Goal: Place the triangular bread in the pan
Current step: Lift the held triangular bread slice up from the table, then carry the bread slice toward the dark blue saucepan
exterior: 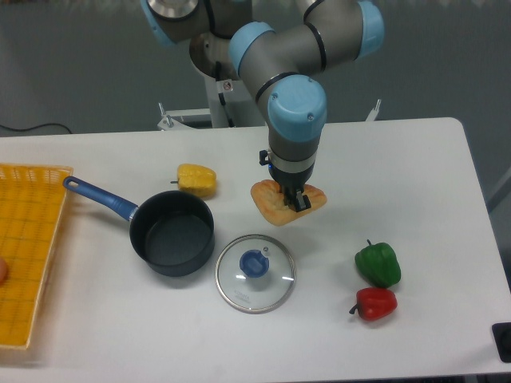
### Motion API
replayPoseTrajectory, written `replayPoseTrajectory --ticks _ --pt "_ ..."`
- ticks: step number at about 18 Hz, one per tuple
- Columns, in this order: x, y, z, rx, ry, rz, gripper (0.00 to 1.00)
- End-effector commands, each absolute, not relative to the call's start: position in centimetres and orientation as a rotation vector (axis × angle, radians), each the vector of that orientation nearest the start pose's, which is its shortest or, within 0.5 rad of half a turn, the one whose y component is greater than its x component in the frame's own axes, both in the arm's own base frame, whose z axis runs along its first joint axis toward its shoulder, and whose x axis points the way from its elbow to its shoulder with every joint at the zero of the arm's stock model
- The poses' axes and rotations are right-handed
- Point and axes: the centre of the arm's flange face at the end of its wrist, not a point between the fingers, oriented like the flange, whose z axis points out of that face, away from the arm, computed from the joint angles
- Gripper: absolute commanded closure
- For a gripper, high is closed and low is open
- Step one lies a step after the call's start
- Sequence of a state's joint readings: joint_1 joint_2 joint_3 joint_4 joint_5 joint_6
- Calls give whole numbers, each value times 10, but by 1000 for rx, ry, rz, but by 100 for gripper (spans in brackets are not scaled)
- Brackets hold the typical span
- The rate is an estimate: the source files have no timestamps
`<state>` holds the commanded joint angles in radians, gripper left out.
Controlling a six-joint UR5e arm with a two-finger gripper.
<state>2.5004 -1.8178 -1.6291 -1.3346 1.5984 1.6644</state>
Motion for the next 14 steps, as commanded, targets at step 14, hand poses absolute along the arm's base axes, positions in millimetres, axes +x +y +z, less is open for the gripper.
replayPoseTrajectory --ticks 14 --pt "-337 470 350 -3050 1027 -102 70"
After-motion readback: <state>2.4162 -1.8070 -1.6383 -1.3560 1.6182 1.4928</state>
